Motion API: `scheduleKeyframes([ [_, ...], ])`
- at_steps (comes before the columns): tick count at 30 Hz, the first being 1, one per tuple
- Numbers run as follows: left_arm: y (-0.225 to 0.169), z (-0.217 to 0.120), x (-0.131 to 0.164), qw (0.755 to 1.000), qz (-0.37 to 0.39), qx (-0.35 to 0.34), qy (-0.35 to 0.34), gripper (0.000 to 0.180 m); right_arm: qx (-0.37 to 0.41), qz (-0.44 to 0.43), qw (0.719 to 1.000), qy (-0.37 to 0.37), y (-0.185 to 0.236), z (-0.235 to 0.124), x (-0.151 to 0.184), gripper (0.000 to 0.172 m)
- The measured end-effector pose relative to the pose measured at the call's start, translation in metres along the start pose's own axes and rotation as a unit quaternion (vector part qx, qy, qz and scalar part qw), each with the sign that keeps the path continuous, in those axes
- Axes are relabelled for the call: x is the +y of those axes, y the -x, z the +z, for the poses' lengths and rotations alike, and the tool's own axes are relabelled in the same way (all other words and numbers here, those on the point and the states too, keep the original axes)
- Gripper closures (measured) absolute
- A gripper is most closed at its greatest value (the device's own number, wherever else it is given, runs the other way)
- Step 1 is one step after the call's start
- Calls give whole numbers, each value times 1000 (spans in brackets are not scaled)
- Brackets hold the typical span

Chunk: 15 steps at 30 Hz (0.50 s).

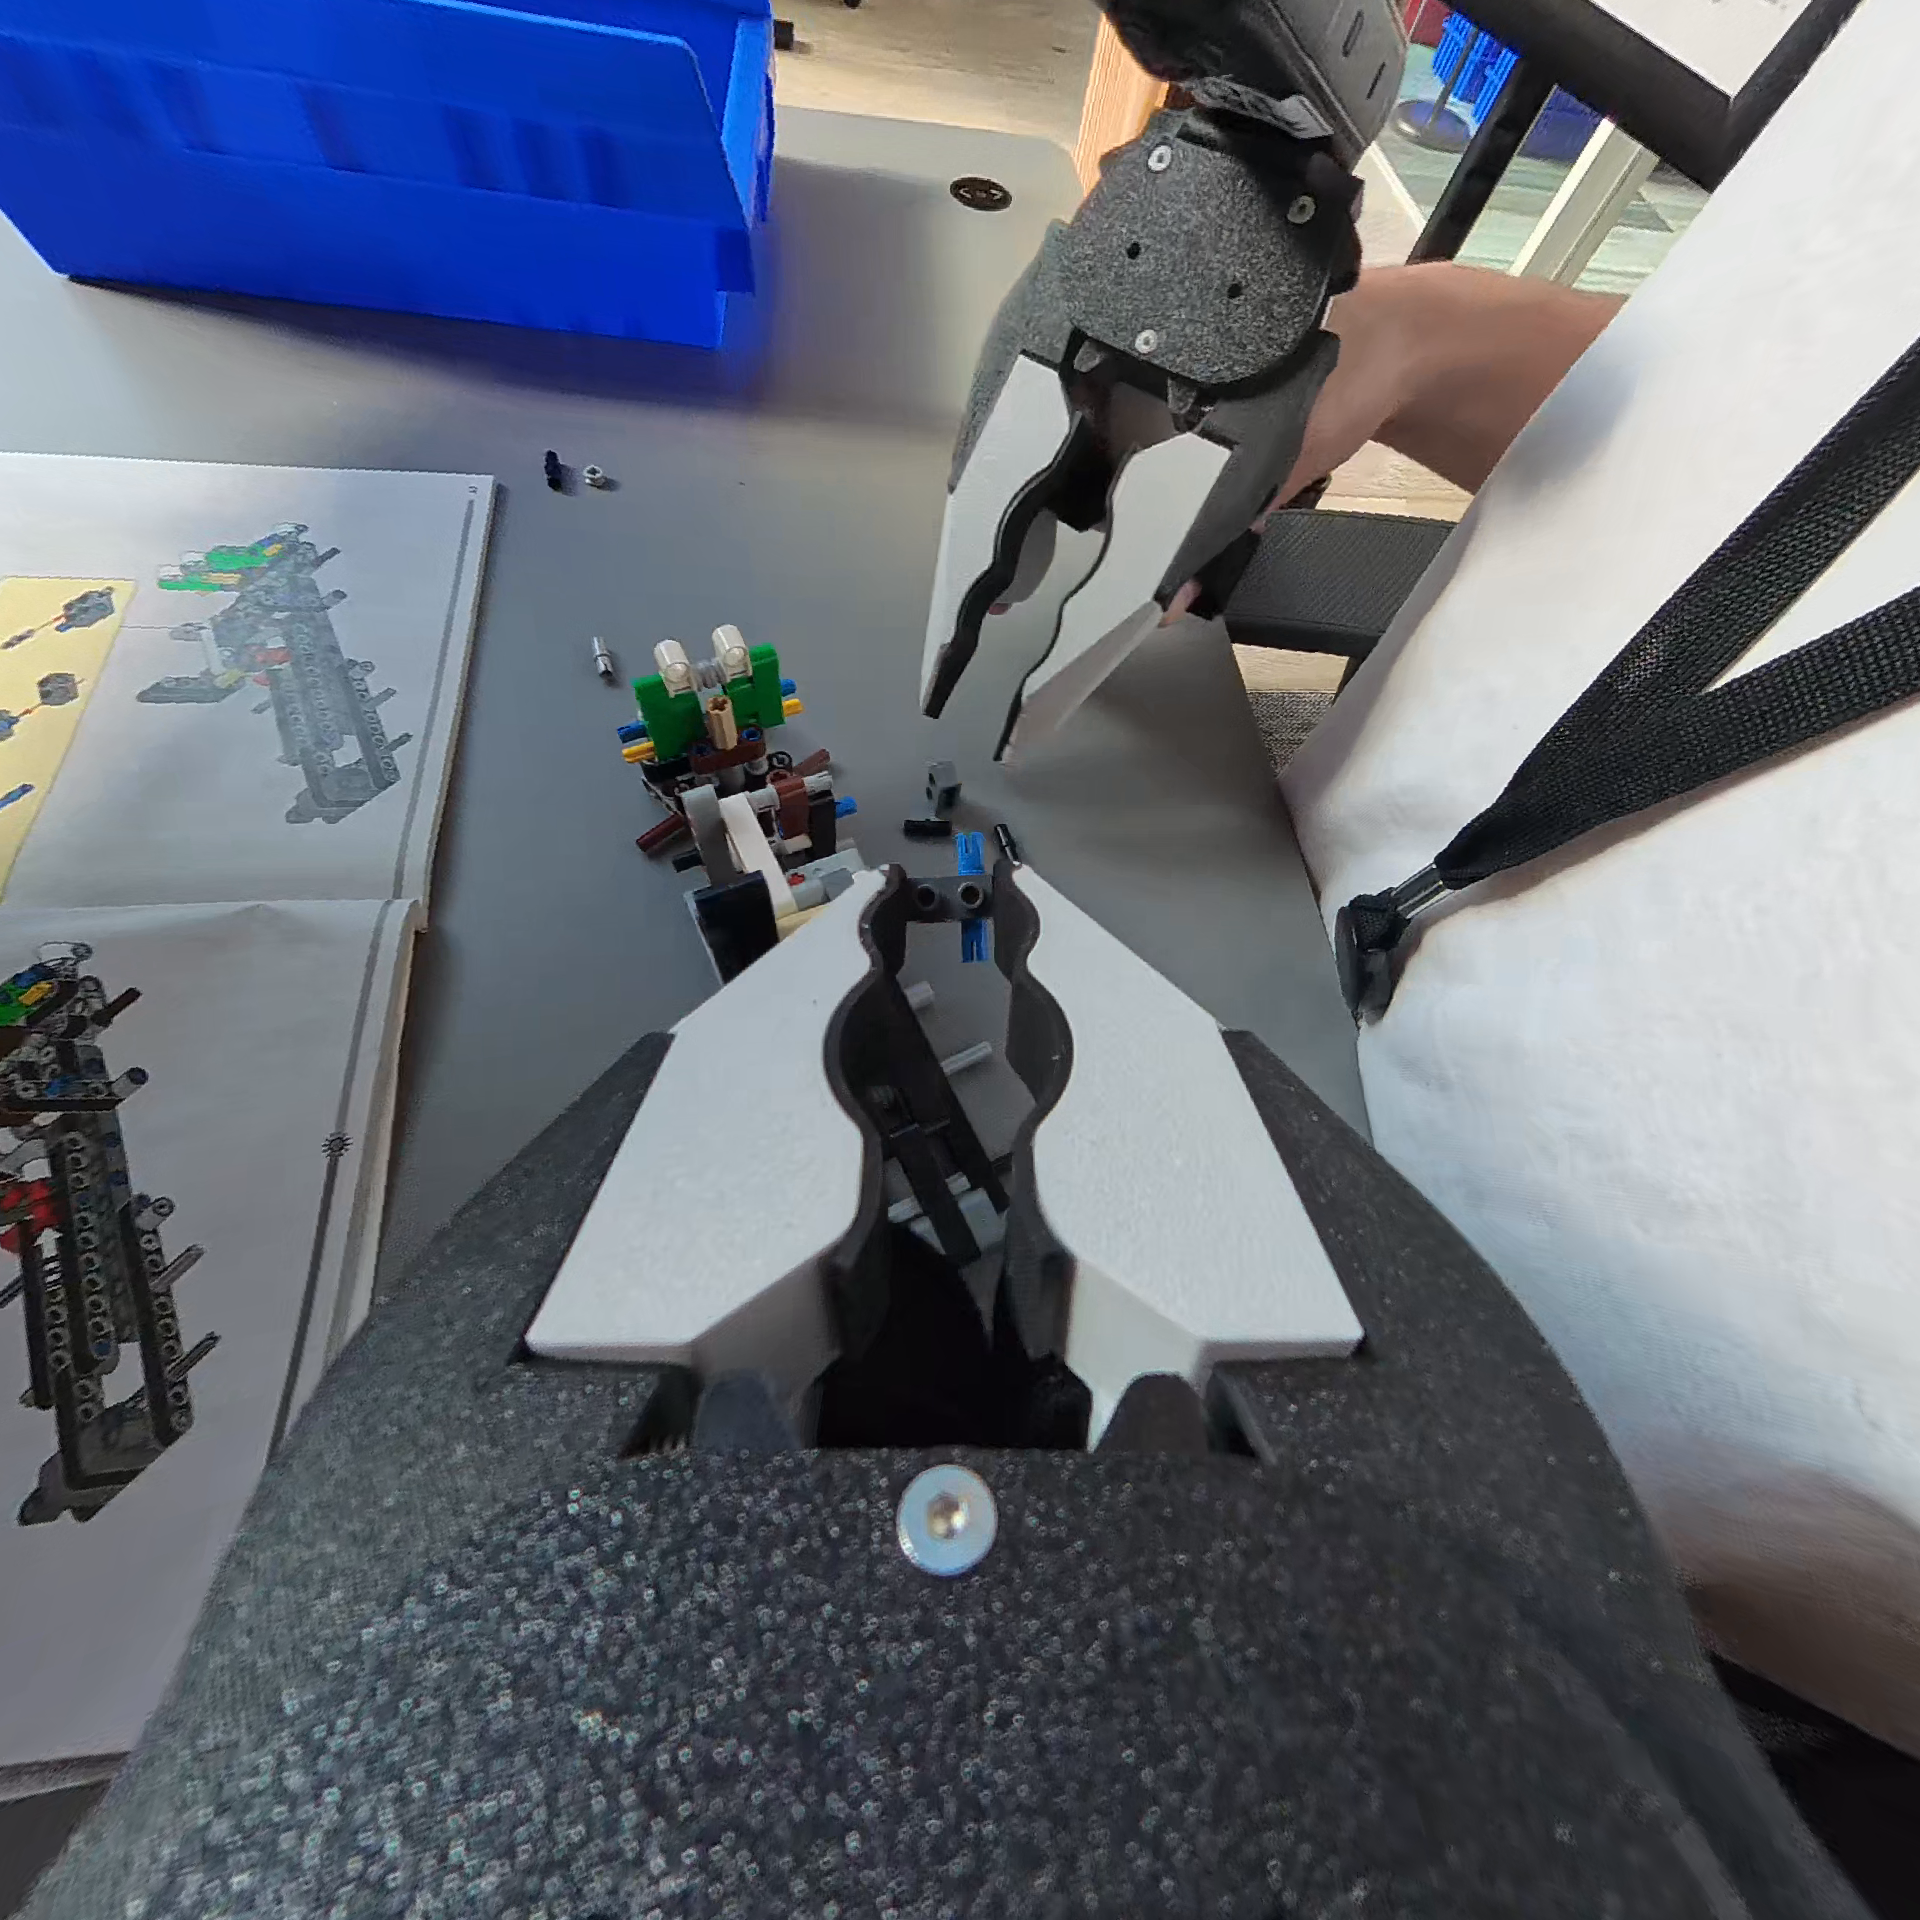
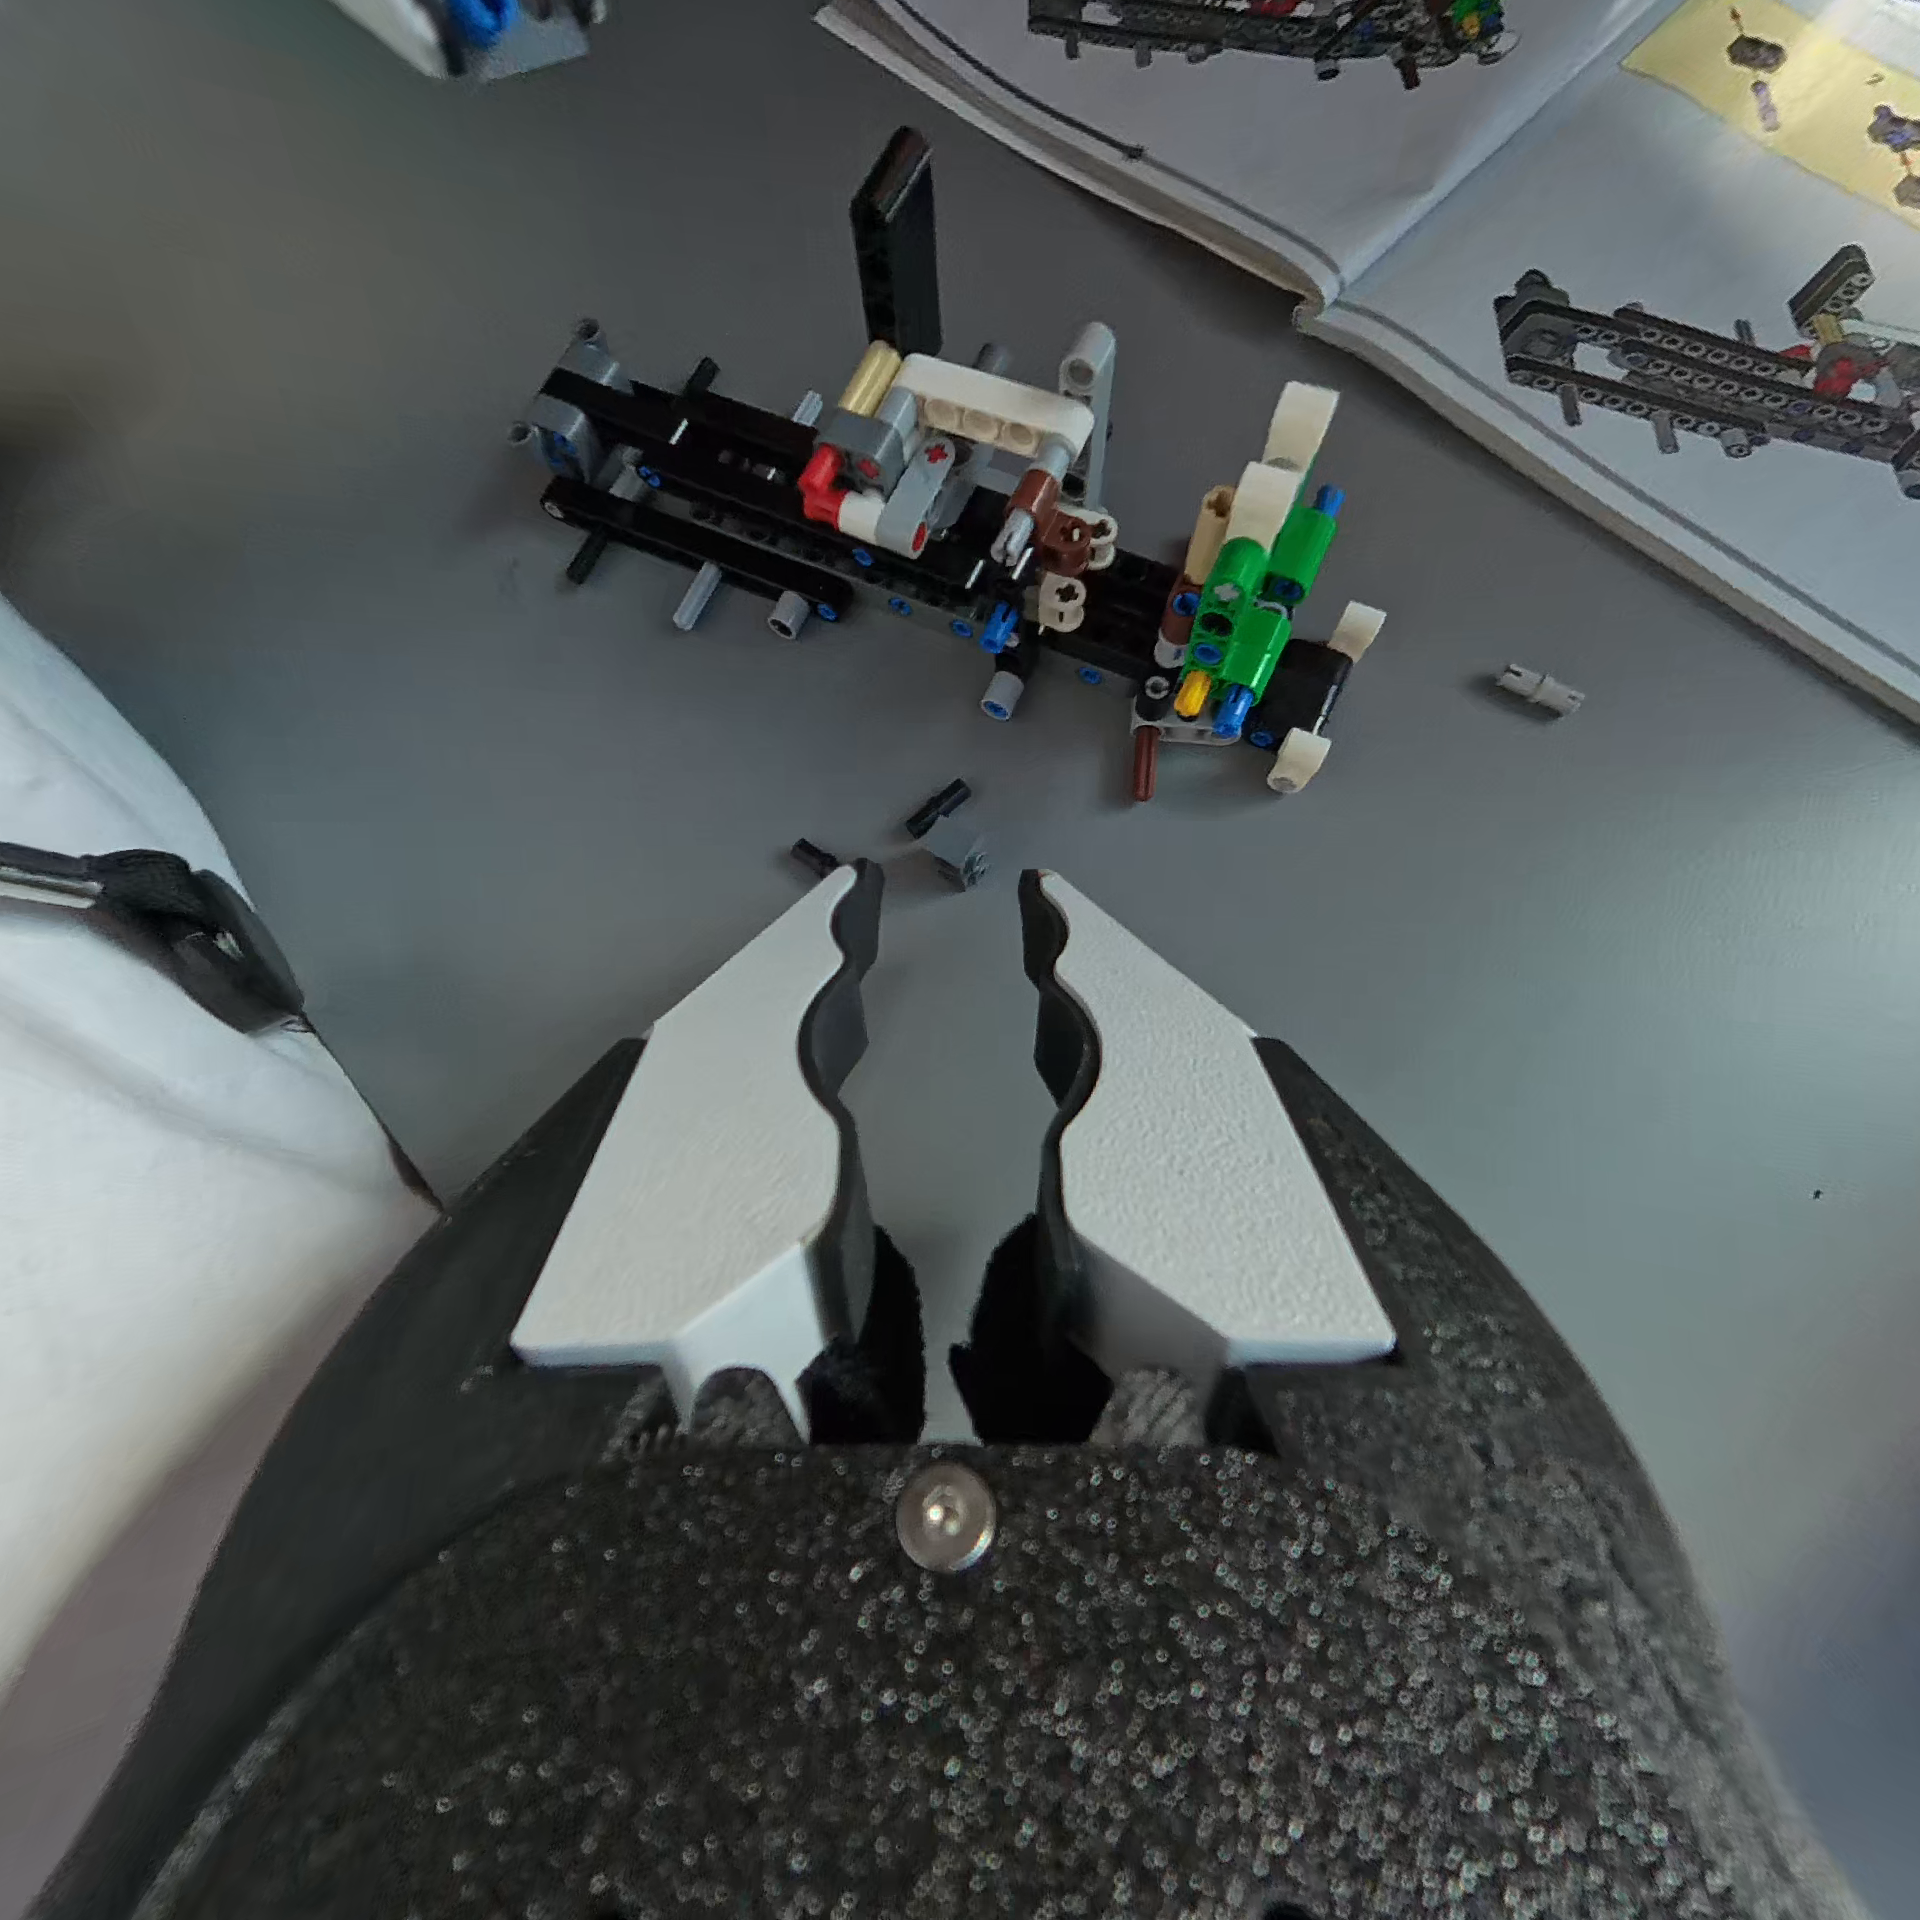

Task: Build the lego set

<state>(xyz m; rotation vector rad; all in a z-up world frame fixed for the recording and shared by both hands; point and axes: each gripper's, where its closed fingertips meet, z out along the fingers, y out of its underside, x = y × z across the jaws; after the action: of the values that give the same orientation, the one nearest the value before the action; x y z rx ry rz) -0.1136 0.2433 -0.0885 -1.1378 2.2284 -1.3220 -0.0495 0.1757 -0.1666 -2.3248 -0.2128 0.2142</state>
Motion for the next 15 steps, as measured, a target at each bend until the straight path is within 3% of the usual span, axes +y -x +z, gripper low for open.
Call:
scheduleKeyframes([
  [6,-22,7,17,1000,0,-3,14,167,15,1,1000,17,3,17,6,148],
  [10,-25,6,20,1000,-25,-11,4,166,50,-35,998,11,1,21,2,160],
  [12,-26,7,20,999,-44,-11,-4,167,50,-115,992,0,9,15,-7,160],
  [15,-27,12,23,998,-61,-7,-6,167,90,-297,950,-39,19,1,-35,160],
])
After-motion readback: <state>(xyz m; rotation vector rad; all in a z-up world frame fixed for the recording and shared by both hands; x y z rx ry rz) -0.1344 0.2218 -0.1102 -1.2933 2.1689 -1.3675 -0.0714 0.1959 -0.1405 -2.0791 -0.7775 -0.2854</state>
